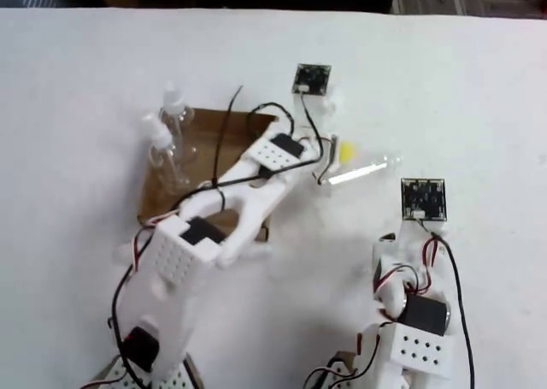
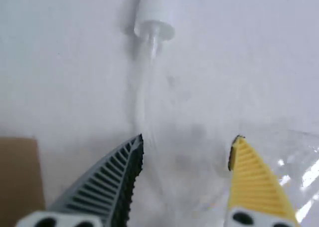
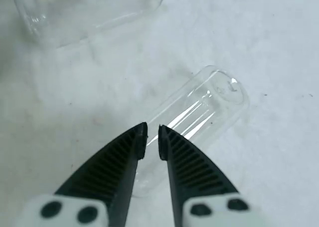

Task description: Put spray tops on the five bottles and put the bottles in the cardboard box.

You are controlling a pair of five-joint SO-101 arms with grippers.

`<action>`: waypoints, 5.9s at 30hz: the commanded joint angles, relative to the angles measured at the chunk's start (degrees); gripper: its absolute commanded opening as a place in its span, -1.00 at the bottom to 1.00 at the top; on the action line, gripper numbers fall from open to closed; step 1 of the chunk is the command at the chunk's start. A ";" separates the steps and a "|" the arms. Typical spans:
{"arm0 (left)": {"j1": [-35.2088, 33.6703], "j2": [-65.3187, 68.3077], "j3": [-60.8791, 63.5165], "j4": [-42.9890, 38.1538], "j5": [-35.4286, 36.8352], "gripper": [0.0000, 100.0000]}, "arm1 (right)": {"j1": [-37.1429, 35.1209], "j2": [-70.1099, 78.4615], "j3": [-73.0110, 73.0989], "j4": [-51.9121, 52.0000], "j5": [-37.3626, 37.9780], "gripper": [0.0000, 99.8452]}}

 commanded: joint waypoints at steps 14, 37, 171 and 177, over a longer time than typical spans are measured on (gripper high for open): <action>-2.24 16.13 -26.73 12.48 -0.35 -0.95 | -0.40 -0.22 -0.44 0.92 0.53 -0.97; 4.97 18.86 -63.82 57.93 -0.70 -0.96 | -0.40 -0.31 -0.44 0.57 0.53 -0.97; -55.87 -94.64 81.32 13.45 -18.73 -0.52 | -53.85 50.77 -43.52 -10.33 -33.23 -0.96; -58.24 -85.32 79.82 6.51 -16.26 -0.52 | -55.96 62.46 -50.11 -13.23 -41.41 -0.75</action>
